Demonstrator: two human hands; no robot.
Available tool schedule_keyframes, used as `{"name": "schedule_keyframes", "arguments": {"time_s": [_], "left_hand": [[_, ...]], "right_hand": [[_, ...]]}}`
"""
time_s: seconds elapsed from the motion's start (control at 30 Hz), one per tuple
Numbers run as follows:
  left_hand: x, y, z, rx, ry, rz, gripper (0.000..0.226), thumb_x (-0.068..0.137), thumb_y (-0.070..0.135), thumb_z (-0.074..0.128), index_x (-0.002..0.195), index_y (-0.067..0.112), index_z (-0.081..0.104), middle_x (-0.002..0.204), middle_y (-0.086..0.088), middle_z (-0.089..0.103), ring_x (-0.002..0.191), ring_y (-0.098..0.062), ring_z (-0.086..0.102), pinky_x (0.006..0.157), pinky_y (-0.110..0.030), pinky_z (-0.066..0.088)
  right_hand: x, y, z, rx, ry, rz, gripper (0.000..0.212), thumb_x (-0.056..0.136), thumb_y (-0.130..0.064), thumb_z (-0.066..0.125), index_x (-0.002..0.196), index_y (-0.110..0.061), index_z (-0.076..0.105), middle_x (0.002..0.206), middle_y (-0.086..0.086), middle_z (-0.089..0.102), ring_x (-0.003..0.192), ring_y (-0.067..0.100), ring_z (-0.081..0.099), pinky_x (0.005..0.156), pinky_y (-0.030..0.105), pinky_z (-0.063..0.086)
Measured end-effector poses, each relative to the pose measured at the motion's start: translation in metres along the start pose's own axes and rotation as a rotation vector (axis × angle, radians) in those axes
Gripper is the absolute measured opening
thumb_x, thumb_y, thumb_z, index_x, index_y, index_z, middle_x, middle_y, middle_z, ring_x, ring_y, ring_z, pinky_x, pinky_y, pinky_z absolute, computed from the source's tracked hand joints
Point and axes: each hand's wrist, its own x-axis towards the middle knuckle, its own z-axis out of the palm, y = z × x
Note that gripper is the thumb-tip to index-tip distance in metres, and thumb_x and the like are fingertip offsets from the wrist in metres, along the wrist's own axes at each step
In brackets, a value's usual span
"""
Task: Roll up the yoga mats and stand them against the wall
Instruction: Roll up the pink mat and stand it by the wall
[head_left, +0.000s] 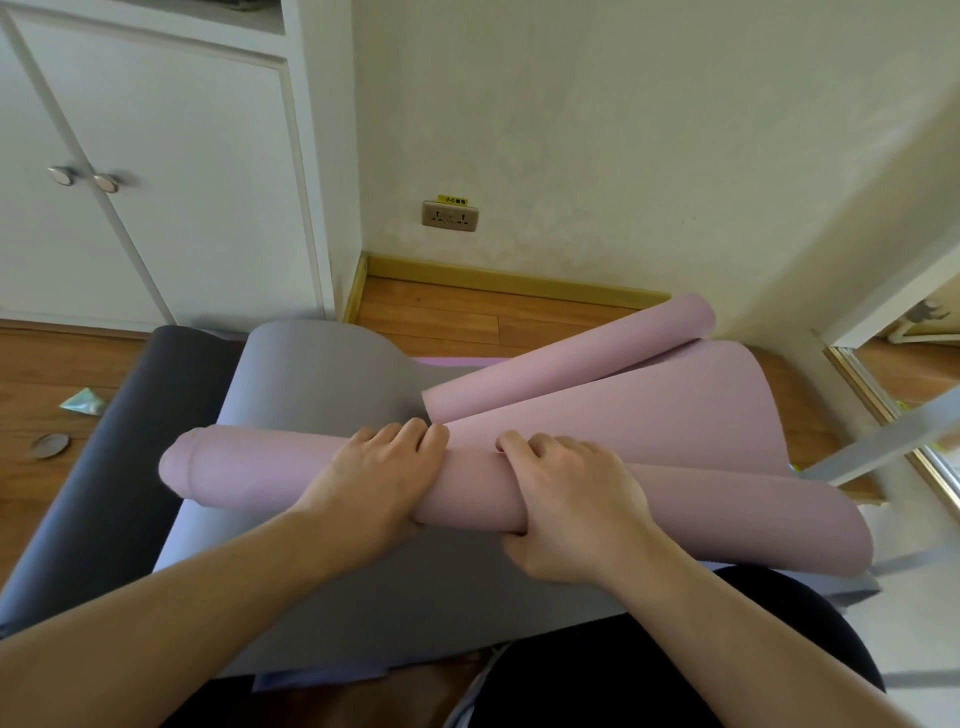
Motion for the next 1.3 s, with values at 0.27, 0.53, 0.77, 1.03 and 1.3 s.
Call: {"name": "schedule_keyframes", "arguments": {"time_s": [0.27, 0.53, 0.77, 1.03, 1.3], "left_hand": [[-0.004, 0.002, -0.01, -0.152, -0.063, -0.032, 0.053, 0.075, 0.045, 0.072, 0.111, 0.025, 0.039, 0.101, 0.008, 0.061, 0.091, -0.021, 0.064, 0.074, -0.036, 0.05], [-0.005, 0.008, 0.01, -0.057, -0.065, 0.002, 0.071, 0.049, 0.042, 0.092, 0.106, 0.021, 0.056, 0.097, 0.003, 0.058, 0.08, -0.023, 0.063, 0.065, -0.04, 0.057], [0.002, -0.001, -0.011, -0.109, -0.163, -0.051, 0.051, 0.08, 0.042, 0.073, 0.122, 0.026, 0.051, 0.117, 0.006, 0.058, 0.105, -0.021, 0.062, 0.077, -0.036, 0.049], [0.0, -0.028, -0.033, -0.088, -0.137, -0.101, 0.069, 0.068, 0.065, 0.075, 0.128, 0.043, 0.05, 0.124, 0.017, 0.062, 0.109, -0.009, 0.061, 0.094, -0.03, 0.051], [-0.006, -0.043, -0.05, -0.049, -0.176, -0.175, 0.062, 0.067, 0.07, 0.073, 0.12, 0.044, 0.052, 0.113, 0.017, 0.066, 0.1, -0.006, 0.061, 0.094, -0.033, 0.056]], "right_hand": [[0.002, -0.007, 0.01, -0.104, 0.029, -0.011, 0.066, 0.064, -0.047, 0.085, 0.11, -0.02, 0.048, 0.095, 0.005, 0.055, 0.079, 0.028, 0.058, 0.061, 0.038, 0.041], [0.0, -0.002, -0.003, 0.011, -0.055, -0.014, 0.051, 0.079, -0.053, 0.068, 0.115, -0.024, 0.046, 0.101, -0.002, 0.061, 0.091, 0.026, 0.064, 0.069, 0.039, 0.047], [-0.004, -0.018, 0.007, -0.121, -0.018, -0.009, 0.083, 0.064, -0.052, 0.092, 0.126, -0.017, 0.048, 0.108, 0.007, 0.055, 0.091, 0.03, 0.058, 0.078, 0.045, 0.052], [0.005, 0.005, 0.002, -0.084, 0.014, 0.016, 0.059, 0.064, -0.049, 0.078, 0.112, -0.022, 0.055, 0.094, 0.001, 0.065, 0.079, 0.028, 0.067, 0.062, 0.039, 0.052], [0.003, 0.016, -0.003, 0.071, 0.02, 0.115, 0.059, 0.077, -0.06, 0.069, 0.126, -0.036, 0.046, 0.122, -0.01, 0.065, 0.106, 0.022, 0.068, 0.083, 0.04, 0.053]]}}
